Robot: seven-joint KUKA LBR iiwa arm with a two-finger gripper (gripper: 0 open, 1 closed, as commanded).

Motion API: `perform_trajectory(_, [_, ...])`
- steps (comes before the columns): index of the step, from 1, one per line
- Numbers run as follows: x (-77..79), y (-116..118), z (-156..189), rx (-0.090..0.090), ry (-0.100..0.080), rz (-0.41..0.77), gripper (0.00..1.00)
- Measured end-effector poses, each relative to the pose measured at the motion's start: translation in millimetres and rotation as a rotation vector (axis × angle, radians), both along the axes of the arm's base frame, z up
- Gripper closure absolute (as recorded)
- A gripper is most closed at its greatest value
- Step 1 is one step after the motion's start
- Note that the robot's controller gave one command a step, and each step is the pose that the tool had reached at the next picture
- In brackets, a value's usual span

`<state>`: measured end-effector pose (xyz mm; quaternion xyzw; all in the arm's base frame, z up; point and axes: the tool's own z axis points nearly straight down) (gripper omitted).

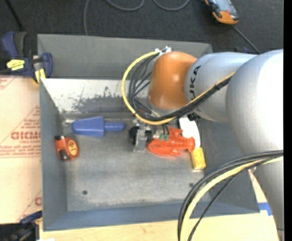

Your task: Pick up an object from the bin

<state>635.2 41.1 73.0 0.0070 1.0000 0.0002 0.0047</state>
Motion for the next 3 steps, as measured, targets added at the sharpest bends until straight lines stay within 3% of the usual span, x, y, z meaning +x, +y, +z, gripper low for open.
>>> perform_trajectory(1, [0.0, 0, 0, 0.000, 0.000, -0.001, 1.00])
perform_trajectory(2, [-10.1, -1, 43, 0.000, 0.014, 0.000, 1.00])
perform_trajectory(3, [-5.3, 2, 65, -0.001, 0.008, 0.001, 1.00])
